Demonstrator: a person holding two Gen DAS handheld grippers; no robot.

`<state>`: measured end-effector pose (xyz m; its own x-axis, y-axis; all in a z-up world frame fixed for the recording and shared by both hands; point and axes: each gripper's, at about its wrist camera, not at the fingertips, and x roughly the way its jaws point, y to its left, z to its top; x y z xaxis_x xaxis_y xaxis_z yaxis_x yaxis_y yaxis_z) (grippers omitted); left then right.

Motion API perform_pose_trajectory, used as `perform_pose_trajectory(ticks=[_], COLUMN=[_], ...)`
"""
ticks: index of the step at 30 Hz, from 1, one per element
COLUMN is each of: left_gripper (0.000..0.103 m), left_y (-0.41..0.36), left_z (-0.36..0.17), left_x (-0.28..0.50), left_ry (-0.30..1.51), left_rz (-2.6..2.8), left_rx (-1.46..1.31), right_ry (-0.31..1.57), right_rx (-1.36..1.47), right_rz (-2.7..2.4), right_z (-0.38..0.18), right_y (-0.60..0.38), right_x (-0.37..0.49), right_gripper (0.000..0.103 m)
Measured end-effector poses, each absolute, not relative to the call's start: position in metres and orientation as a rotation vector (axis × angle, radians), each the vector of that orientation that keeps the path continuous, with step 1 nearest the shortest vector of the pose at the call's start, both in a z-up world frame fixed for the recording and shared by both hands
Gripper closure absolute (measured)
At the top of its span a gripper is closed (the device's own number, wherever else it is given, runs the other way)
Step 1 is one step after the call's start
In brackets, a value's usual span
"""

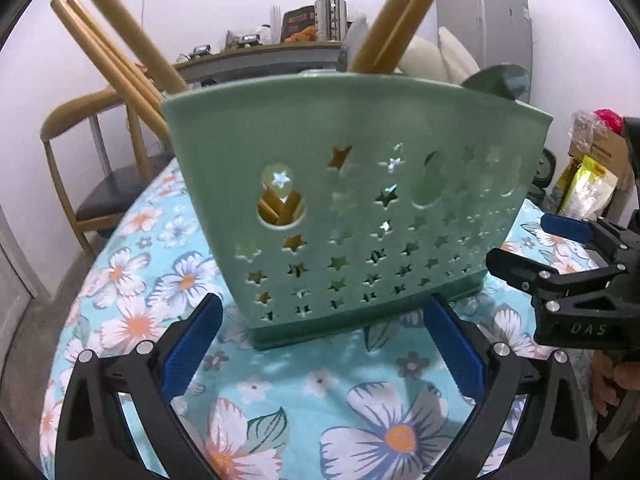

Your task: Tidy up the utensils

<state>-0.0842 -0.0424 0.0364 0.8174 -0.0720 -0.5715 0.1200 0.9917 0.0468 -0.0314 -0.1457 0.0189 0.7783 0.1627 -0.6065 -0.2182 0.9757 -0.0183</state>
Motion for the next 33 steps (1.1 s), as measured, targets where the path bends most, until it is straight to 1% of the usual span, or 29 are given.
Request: perform_pose_trajectory(ticks=[5,22,33], left_gripper=[0.005,0.005,0.005], left_y=[-0.051,-0.033,-0.030], left_z=[0.036,0.033,0.032], left_x=[-0.087,-0.075,-0.076], left_ry=[0.609,0.663,0.658], left_rz=[-0.111,-0.097,-0.097], left_rx=[0.102,0.018,0.029], right_ry=[0.658,0.640,0.633], right_rx=[-0.097,-0.155,-0.170], right_rz=[0.227,0.235,0.239], right_z=[0.017,0.020,0.022], right_y=[-0.144,-0.133,-0.127], right_x=[-0.027,-0.037,-0.041], right_gripper=[0.007,0.007,0.007])
